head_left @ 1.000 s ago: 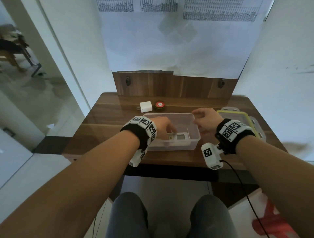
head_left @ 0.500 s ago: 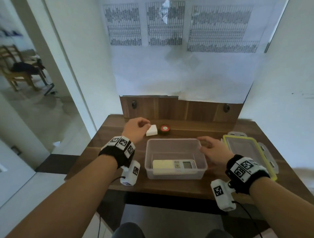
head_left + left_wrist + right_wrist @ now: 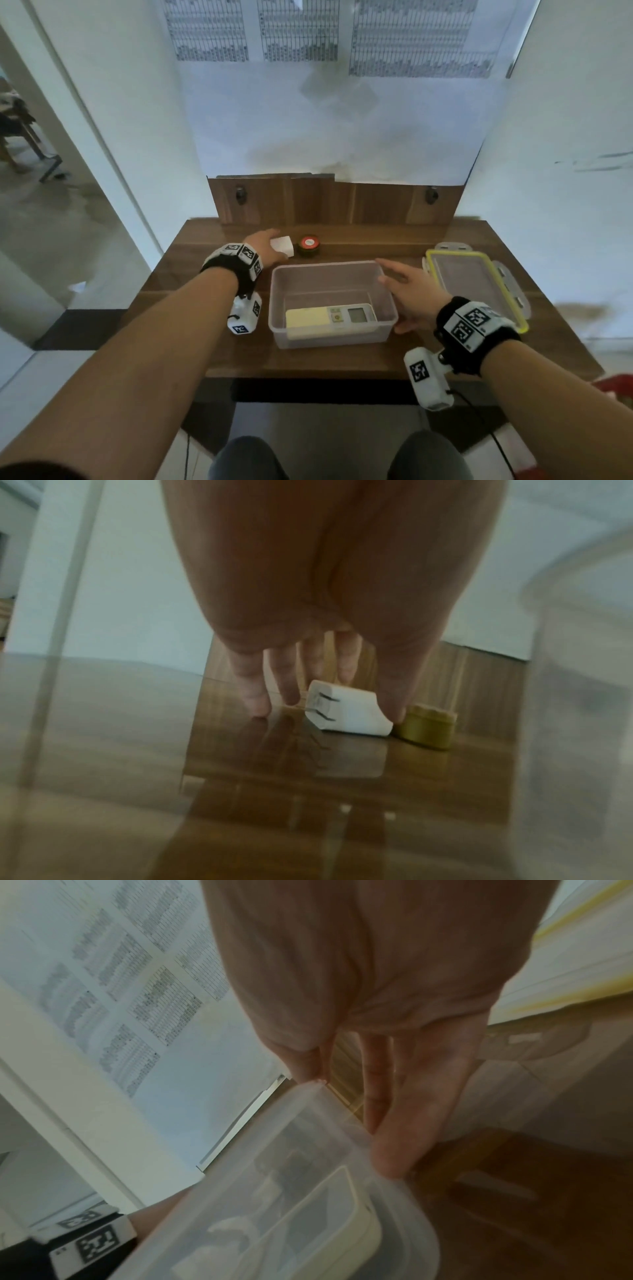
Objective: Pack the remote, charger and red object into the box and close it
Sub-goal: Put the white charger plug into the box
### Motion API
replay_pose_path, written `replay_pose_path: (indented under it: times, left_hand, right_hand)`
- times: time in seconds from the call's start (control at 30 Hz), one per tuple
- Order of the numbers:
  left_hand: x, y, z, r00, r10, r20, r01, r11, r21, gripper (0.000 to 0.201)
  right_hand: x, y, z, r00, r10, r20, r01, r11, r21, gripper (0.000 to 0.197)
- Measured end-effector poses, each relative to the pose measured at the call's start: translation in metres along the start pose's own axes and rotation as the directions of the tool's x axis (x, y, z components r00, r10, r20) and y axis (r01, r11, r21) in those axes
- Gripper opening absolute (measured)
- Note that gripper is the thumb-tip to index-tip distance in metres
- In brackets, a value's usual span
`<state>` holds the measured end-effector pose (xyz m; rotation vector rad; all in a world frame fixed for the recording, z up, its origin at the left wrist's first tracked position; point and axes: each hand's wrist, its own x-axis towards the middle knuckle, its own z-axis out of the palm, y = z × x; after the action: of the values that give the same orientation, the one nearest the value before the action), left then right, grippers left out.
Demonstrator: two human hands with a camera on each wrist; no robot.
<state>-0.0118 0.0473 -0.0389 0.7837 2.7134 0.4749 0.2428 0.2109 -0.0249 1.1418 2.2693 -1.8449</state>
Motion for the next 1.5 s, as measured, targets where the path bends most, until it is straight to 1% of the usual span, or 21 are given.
replay_pose_path:
  times: [0.07,0.17,0.3,0.37,0.43,0.5,0.57,0.6,0.7,0.83,0.93,1.0,1.13,1.3,1.5]
  left_hand:
    - [0.006,-0.002,0.003,0.999,0.045,-0.004,-0.045,0.998,0.051,0.064]
    - [0.007,-0.006,0.002,0.996,0.08,-0.036,-0.079,0.997,0.022,0.056]
    - [-0.008,-0.006,-0.01,0.993,0.102,-0.066,-0.106,0.992,-0.072,0.067]
    - [-0.023,-0.004,-0.02,0.982,0.152,-0.112,-0.165,0.98,-0.112,0.07]
    - [-0.043,0.003,-0.031,0.962,0.23,-0.147,-0.249,0.96,-0.127,0.068]
    - [-0.064,0.014,-0.038,0.938,0.326,-0.121,-0.336,0.939,-0.074,0.065]
    - [-0.081,0.025,-0.037,0.911,0.411,-0.038,-0.409,0.911,0.042,0.062]
    - [-0.087,0.03,-0.034,0.902,0.432,0.005,-0.43,0.897,0.106,0.062]
    - [-0.095,0.038,-0.021,0.886,0.452,0.102,-0.462,0.847,0.262,0.064]
    - [-0.097,0.045,-0.008,0.869,0.451,0.203,-0.495,0.779,0.386,0.064]
    - [-0.097,0.049,-0.003,0.87,0.428,0.244,-0.492,0.729,0.476,0.061]
    - [-0.096,0.05,-0.002,0.878,0.405,0.256,-0.478,0.711,0.516,0.057]
    - [-0.095,0.053,-0.001,0.886,0.378,0.269,-0.464,0.714,0.524,0.06]
    - [-0.097,0.057,0.006,0.869,0.374,0.324,-0.495,0.677,0.545,0.061]
    - [-0.098,0.052,0.008,0.864,0.393,0.314,-0.503,0.696,0.513,0.062]
  right_hand:
    - [-0.002,-0.001,0.0,1.0,-0.002,-0.003,0.002,1.0,-0.013,0.04]
    - [-0.001,0.0,-0.001,1.0,-0.01,0.004,0.01,0.998,-0.059,0.041]
    - [0.003,0.003,-0.004,1.0,-0.018,-0.003,0.018,0.999,-0.035,0.042]
    - [0.003,0.003,-0.003,1.0,-0.015,-0.002,0.015,1.0,-0.022,0.041]
    - [0.001,0.002,-0.001,1.0,-0.016,-0.01,0.016,0.999,-0.034,0.042]
    - [-0.001,0.002,-0.001,1.0,-0.023,-0.013,0.022,0.999,-0.041,0.042]
    - [-0.002,0.002,0.0,1.0,-0.026,-0.013,0.025,0.999,-0.039,0.042]
    - [-0.003,0.002,0.0,1.0,-0.023,-0.017,0.022,0.999,-0.033,0.042]
    - [-0.004,0.001,0.001,1.0,-0.016,-0.022,0.016,0.999,-0.031,0.042]
    - [-0.008,-0.001,0.001,1.0,-0.024,-0.019,0.022,0.997,-0.075,0.044]
    - [-0.009,0.0,0.001,0.999,-0.034,-0.021,0.032,0.996,-0.086,0.043]
    - [-0.01,0.0,0.0,0.999,-0.041,-0.021,0.039,0.995,-0.088,0.044]
    - [-0.009,0.0,-0.001,0.998,-0.056,-0.014,0.054,0.994,-0.095,0.045]
    - [-0.01,0.001,0.0,0.999,-0.05,-0.019,0.048,0.996,-0.073,0.044]
    - [-0.01,0.001,0.001,0.999,-0.046,-0.012,0.045,0.997,-0.061,0.045]
